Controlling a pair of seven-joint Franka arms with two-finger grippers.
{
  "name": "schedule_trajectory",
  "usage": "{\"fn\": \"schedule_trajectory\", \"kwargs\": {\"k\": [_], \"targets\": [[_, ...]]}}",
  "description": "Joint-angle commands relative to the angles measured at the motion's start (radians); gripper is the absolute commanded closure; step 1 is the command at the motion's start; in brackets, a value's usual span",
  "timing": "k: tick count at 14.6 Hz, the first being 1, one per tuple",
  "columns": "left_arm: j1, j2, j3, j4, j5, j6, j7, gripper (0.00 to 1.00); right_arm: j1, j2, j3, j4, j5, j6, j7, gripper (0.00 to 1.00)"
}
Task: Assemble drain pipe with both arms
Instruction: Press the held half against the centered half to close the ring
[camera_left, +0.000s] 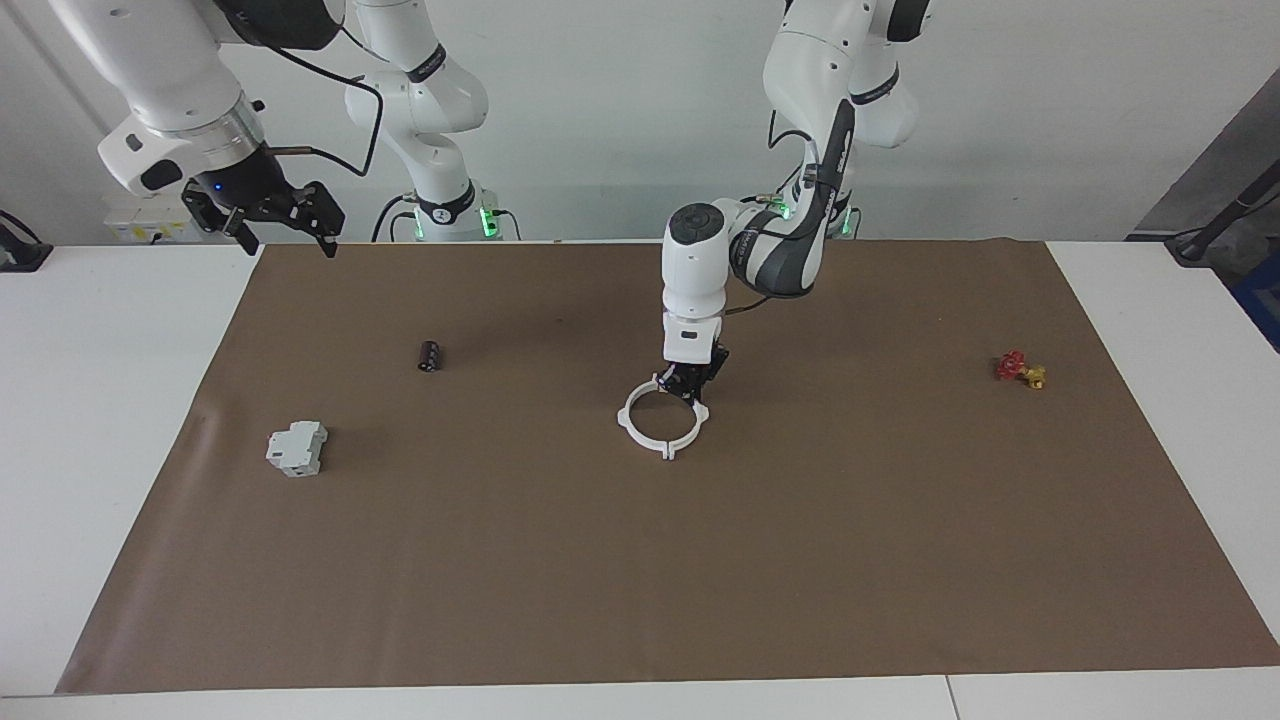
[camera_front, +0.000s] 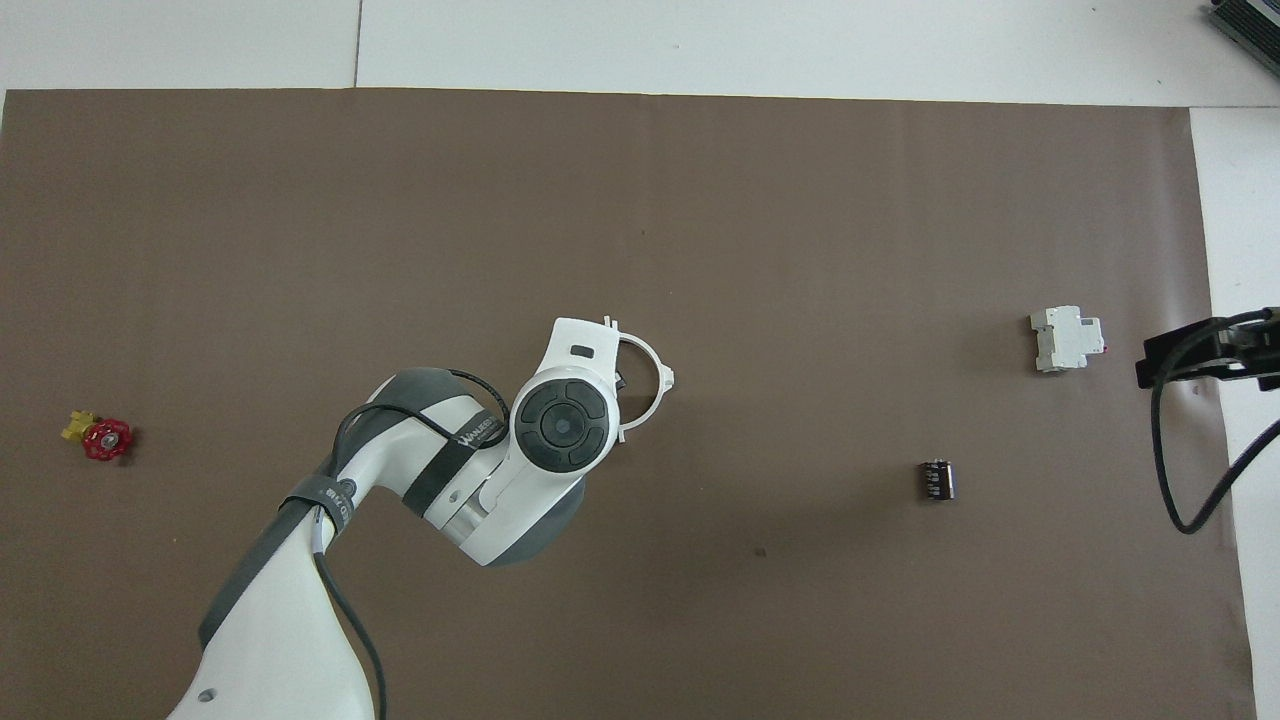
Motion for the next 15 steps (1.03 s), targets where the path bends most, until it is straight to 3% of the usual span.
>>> {"fn": "schedule_trajectory", "kwargs": {"k": [1, 5, 6, 7, 12, 14, 15], "targets": [[-0.017, 0.023, 0.014, 0.02, 0.025, 0.006, -0.02, 1.0, -0.014, -0.016, 0.008, -0.014, 0.015, -0.006, -0.018, 0.0], [-0.017, 0.023, 0.014, 0.018, 0.025, 0.006, -0.02, 1.0, -0.014, -0.016, 0.008, -0.014, 0.015, -0.006, -0.018, 0.0], [-0.017, 0.021, 0.014, 0.018, 0.025, 0.003, -0.02, 0.93, -0.014, -0.016, 0.008, -0.014, 0.015, -0.004, -0.018, 0.0], [-0.017, 0.021, 0.013, 0.015, 0.025, 0.002, -0.02, 0.78, -0.014, -0.016, 0.008, -0.014, 0.015, -0.006, -0.018, 0.0], [-0.025, 0.021, 0.014, 0.011, 0.025, -0.005, -0.02, 0.75, -0.014, -0.016, 0.008, -0.014, 0.015, -0.004, -0.018, 0.0], [-0.025, 0.021, 0.014, 0.011, 0.025, -0.006, -0.02, 0.54, -0.014, -0.016, 0.008, -0.014, 0.015, -0.006, -0.018, 0.0], [-0.025, 0.021, 0.014, 0.009, 0.025, -0.008, -0.02, 0.5, -0.014, -0.016, 0.008, -0.014, 0.015, -0.006, -0.018, 0.0]]}}
